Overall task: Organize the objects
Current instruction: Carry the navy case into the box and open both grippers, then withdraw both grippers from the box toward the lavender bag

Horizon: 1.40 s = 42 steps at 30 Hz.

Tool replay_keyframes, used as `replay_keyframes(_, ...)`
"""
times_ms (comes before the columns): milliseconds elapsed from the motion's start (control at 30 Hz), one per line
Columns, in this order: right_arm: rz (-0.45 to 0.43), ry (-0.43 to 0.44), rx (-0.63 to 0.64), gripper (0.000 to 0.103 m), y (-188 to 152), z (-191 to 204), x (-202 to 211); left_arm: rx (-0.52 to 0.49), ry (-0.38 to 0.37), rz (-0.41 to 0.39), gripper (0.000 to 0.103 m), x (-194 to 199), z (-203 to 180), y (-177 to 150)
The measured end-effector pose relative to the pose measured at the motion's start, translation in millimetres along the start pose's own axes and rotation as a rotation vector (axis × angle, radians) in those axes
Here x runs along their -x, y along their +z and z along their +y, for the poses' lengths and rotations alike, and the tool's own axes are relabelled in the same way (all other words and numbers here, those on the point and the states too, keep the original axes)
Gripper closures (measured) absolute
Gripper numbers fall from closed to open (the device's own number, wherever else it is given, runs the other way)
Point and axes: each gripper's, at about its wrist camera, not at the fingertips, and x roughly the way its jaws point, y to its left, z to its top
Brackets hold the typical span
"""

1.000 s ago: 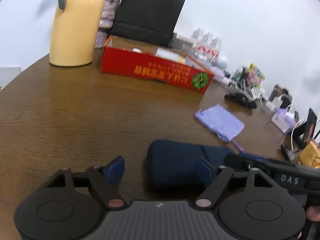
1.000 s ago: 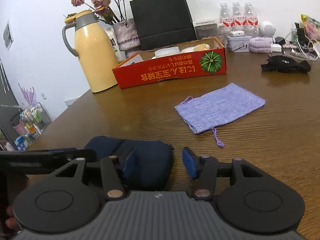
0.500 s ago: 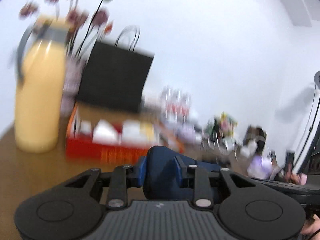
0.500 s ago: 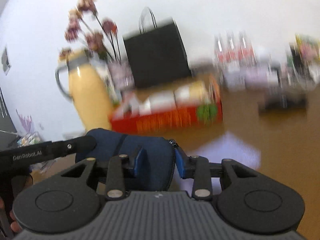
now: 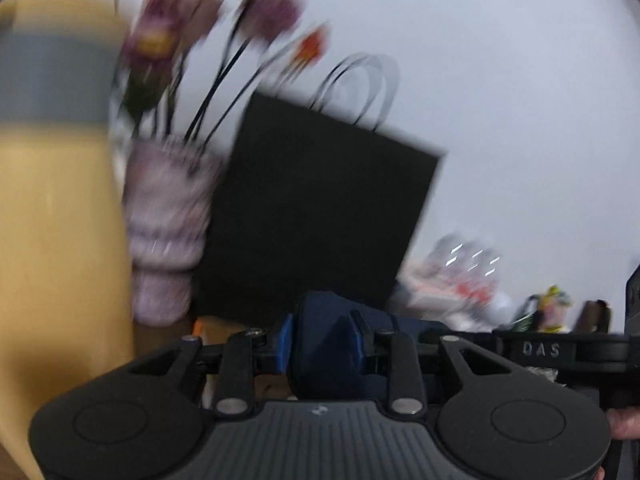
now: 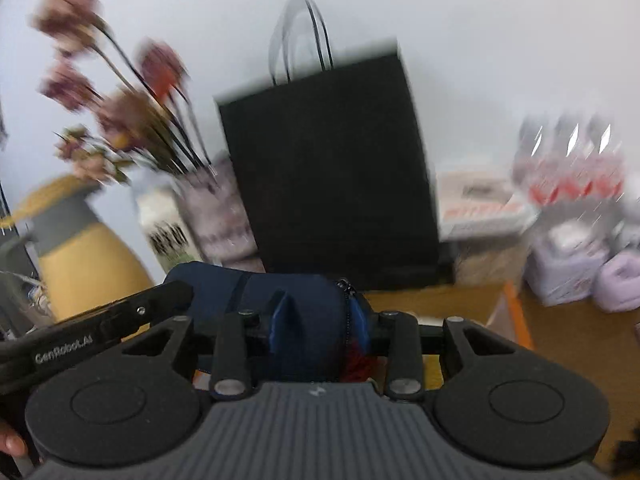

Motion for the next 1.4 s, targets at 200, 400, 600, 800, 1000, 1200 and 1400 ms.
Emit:
replay_keyframes(200, 0.175, 0.0, -0.025, 0.065, -42, -13, -64, -0.08, 0.139, 0.256, 0.066, -49, 11, -24)
replay_keyframes(400, 0.204, 0.026, -0.067, 0.056, -49, -24, -55, -0.167, 0.111, 0.335, 0.041, -48, 4, -41)
replay_keyframes(600, 0.041, -0.1, -0.068, 0.022, -32, -28, 30, -0.173, 0.088, 0.209, 0.025, 24, -21, -30)
replay_keyframes(800, -0.16, -0.189, 0.011, 0.004, -71, -10, 146, -0.253, -0.004, 0.059, 0.01, 127, -74, -27)
replay_keyframes(1000, -0.202, -0.038, -0.068, 0.0, -172, 3, 257, -0.272, -0.282, -0.039, 0.0, 251, -110, -79)
replay_keyframes(1200, -0.048, -0.144, -0.081, 0.0, -256, 1, 321, -0.301, -0.019, 0.063, 0.0, 316, -131, -160)
replay_keyframes(1400, -0.049, -0.244, 0.071, 0.0, -279, 0, 351, -0.238, -0.028, 0.142, 0.0, 331, -134, -181)
